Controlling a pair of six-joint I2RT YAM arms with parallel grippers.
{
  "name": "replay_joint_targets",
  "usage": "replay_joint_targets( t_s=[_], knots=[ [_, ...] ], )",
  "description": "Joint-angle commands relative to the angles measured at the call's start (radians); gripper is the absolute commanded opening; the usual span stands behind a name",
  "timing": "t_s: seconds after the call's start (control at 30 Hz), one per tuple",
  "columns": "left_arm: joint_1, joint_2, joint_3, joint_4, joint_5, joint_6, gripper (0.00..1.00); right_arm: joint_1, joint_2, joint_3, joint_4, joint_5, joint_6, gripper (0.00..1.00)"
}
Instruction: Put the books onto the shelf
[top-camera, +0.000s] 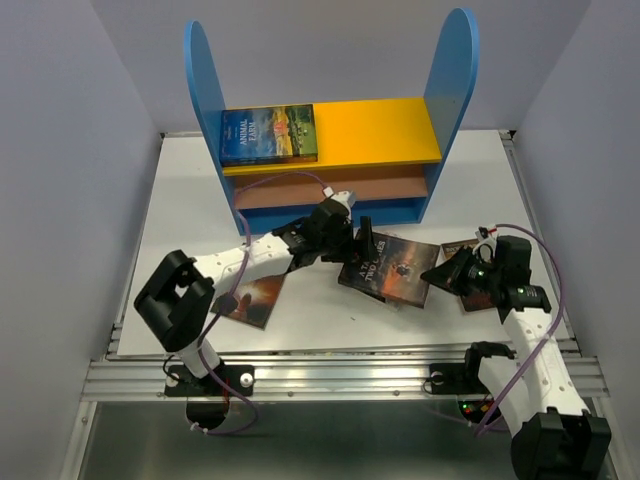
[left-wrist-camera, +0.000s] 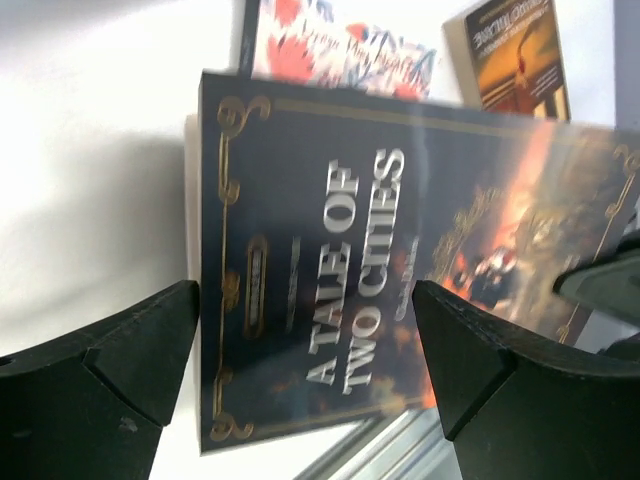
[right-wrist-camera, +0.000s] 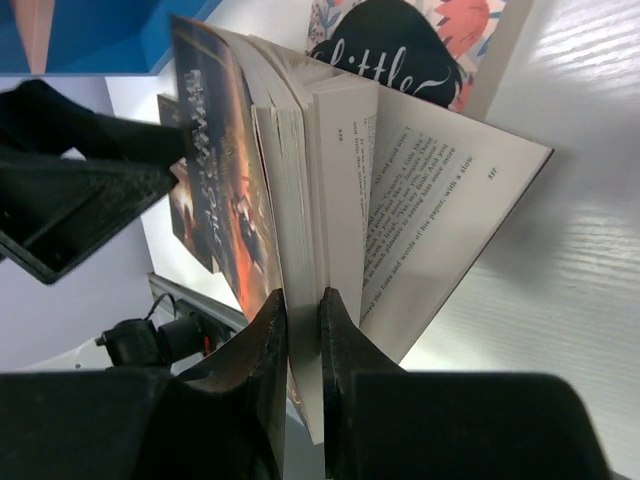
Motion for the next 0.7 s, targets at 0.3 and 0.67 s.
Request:
replay_joint_targets(
  t_s=[0.3,0.67],
  knots=[
    [-0.013,-0.382,-0.260,-0.184,-0.260,-0.291,0.99,0.013,-0.078,0.060,0.067,0.084,0.096,0.01],
    [-0.103,-0.415,-0.440,0.239,-0.217,-0.604,0.99,0.031,-0.245,-0.001,0.145,0.193,0.380,0.01]
  ],
)
